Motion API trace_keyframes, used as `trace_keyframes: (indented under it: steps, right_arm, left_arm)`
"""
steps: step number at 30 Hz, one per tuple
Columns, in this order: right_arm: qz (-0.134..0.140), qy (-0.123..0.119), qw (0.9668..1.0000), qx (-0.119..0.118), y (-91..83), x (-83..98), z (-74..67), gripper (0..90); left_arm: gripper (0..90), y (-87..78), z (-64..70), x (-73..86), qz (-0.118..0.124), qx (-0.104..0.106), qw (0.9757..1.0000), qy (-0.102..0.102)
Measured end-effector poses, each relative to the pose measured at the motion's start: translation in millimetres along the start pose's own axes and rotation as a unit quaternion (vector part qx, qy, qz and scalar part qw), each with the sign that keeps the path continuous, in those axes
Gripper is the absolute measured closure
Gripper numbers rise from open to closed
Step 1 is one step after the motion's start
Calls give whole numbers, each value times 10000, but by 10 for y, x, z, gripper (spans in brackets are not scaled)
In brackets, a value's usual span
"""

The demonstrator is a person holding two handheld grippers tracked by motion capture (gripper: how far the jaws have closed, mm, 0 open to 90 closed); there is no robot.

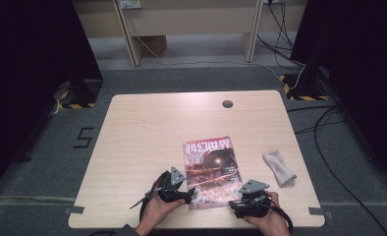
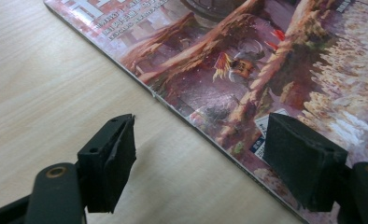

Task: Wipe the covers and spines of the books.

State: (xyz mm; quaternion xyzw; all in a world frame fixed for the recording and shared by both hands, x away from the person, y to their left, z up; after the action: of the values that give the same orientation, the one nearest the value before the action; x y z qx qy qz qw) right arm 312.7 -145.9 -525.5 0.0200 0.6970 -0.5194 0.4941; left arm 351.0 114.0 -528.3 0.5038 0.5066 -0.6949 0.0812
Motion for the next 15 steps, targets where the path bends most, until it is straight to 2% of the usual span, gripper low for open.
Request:
trace_keyframes:
  steps: [4, 9, 11, 14, 15]
  right_arm:
    - [27, 30, 10000, 61, 49, -48, -4, 291]
    - [147, 354, 9992, -80, 98, -98, 42, 317]
    - [158, 368, 9992, -87, 124, -121, 43, 316]
    - [177, 229, 9995, -102, 172, -155, 38, 314]
    - [191, 275, 9994, -125, 186, -168, 33, 313]
  left_arm:
    - [245, 56, -89, -35, 43, -137, 9998, -103]
    - [242, 105, -195, -57, 105, -271, 9993, -235]
    - [246, 114, -217, -61, 144, -329, 9990, -257]
    - [258, 110, -258, -61, 165, -443, 9987, -211]
    - [266, 108, -272, -59, 176, -456, 9986, -224]
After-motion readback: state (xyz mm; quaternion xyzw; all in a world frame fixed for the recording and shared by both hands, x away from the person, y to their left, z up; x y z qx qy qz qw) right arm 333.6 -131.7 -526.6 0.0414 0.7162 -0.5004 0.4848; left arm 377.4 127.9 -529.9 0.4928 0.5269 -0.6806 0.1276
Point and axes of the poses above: each handheld gripper's, and its own axes: y roughly forward along the jaws, x roughly out of its underside, z roughly to its right, the point moved 3 cm from there along y, roughly forward along the jaws, and after that the axes turned 6 degrees about z, right-handed, at the moved point
